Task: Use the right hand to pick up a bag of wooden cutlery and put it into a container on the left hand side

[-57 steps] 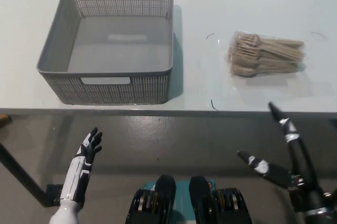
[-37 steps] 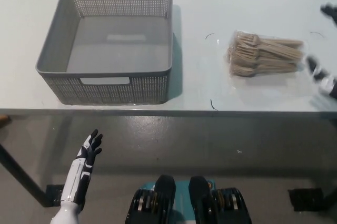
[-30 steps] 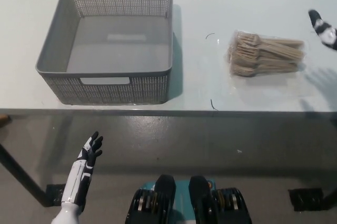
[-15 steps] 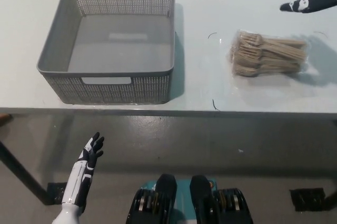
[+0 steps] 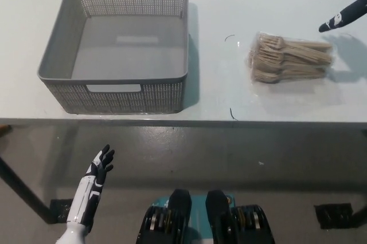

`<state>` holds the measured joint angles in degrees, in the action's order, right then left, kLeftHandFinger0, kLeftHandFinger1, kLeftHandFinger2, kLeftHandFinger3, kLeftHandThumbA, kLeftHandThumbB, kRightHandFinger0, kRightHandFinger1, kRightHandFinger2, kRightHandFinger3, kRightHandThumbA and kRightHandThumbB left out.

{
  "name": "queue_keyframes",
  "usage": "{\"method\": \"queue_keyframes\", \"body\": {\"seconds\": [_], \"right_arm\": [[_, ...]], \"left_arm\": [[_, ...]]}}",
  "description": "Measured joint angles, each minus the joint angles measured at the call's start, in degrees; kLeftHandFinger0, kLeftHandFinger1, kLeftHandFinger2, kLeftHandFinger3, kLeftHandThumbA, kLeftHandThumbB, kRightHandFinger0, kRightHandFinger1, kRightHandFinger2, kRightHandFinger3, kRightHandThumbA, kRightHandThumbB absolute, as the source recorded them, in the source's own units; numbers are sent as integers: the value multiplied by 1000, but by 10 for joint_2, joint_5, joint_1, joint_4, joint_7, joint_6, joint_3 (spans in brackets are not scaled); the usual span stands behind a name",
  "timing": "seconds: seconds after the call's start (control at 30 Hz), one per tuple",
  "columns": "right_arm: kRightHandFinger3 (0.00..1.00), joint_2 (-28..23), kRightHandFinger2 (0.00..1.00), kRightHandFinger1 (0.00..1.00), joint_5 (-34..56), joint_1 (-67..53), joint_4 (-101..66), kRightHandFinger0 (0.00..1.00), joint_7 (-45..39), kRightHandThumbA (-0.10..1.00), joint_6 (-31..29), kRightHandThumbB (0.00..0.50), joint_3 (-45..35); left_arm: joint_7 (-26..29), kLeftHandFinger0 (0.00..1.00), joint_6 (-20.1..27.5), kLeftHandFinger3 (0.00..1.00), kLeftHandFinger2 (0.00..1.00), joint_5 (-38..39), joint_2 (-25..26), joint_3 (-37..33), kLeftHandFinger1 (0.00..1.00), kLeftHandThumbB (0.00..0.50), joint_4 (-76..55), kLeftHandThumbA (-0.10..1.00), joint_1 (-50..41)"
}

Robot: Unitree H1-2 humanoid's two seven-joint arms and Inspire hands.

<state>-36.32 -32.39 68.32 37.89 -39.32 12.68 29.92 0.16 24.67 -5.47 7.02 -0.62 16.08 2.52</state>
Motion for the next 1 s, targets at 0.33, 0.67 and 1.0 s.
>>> {"method": "queue_keyframes", "body": {"seconds": [0.33, 0.67, 1.0], "right_arm": [[1000, 49, 1000, 1000, -26, 35, 133, 1000, 9, 1000, -47, 385, 34], [1000, 92, 1000, 1000, -40, 67, 236, 1000, 40, 1000, -106, 406, 51], [1000, 115, 1000, 1000, -48, 80, 309, 1000, 69, 1000, -148, 438, 56]], "left_arm": [[0, 1000, 1, 1000, 1000, 0, 1, -3, 1000, 215, 0, 1000, 0], [0, 1000, 1, 1000, 1000, 0, 5, -6, 1000, 217, 0, 1000, -1], [0, 1000, 1, 1000, 1000, 0, 8, -13, 1000, 225, 0, 1000, -2]]}}
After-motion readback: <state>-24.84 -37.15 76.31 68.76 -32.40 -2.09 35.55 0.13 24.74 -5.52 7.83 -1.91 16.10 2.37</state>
